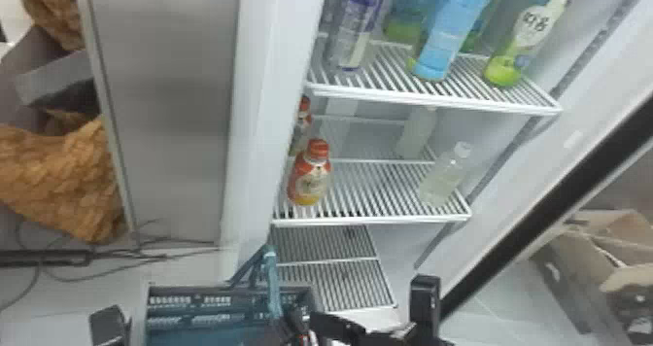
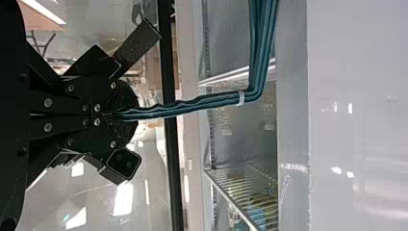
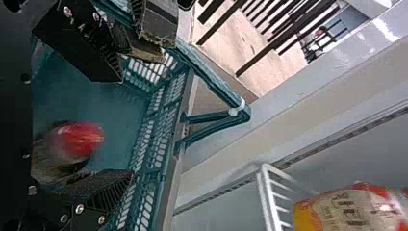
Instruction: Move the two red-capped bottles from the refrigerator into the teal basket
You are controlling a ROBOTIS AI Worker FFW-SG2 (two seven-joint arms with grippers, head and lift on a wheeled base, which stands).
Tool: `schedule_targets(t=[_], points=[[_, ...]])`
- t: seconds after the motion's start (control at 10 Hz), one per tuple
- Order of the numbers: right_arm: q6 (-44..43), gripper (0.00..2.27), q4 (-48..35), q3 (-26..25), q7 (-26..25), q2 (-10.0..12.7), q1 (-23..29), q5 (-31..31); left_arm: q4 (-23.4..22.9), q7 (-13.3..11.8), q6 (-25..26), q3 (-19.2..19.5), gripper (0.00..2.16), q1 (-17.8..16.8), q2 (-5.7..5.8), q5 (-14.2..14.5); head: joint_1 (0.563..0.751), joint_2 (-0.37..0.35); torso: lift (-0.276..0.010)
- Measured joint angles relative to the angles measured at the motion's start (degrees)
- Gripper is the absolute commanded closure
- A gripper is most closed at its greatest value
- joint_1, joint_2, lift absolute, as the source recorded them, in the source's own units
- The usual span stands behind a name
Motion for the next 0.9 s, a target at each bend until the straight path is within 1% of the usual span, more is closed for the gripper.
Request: schedule_targets(t=[0.5,0.9], points=[[-14.9,0.23,-0.1,-1.4,0.4,0.9,0.5,5.9,0.0,0.0,0.0,0.0,1.14,0.0,0.01,0.0,0.695,-0.35,-0.228],[-23.6,0.24,0.0,-3.2,0.2,1.9,1.2,8.2,0.0,0.0,0.0,-0.1,1.14,-0.1,-0.08,0.0,0.695,-0.35,-0.228]])
